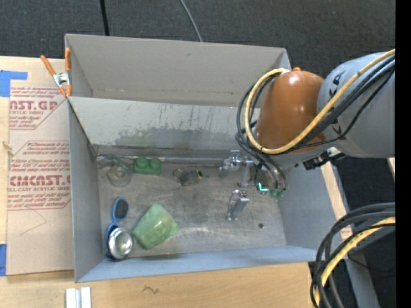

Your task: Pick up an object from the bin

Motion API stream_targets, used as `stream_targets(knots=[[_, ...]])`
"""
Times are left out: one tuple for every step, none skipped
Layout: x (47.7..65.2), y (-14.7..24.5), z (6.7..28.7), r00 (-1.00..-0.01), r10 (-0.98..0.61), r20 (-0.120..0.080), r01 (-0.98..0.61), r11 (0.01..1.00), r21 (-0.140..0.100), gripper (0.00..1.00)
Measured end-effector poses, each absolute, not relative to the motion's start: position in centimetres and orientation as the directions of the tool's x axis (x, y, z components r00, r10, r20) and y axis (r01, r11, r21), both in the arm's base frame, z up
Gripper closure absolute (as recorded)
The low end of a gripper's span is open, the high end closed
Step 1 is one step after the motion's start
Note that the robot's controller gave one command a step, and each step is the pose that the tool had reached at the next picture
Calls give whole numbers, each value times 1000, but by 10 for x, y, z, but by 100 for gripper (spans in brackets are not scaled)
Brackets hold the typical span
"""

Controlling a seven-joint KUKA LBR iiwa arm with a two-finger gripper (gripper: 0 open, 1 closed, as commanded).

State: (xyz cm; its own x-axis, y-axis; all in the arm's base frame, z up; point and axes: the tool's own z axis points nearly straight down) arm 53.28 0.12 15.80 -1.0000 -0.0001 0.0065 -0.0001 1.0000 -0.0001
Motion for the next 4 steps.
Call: stream_targets(knots=[[571, 85, 128, -1000, -13, -2, -13, 1000, 5, 0], [573, 46, 82, -973, 229, 2, 229, 973, -1, 0], [574, 46, 84, -974, 227, -2, 227, 974, -1, 100], [579, -3, 75, -995, 103, -11, 103, 995, 6, 100]])
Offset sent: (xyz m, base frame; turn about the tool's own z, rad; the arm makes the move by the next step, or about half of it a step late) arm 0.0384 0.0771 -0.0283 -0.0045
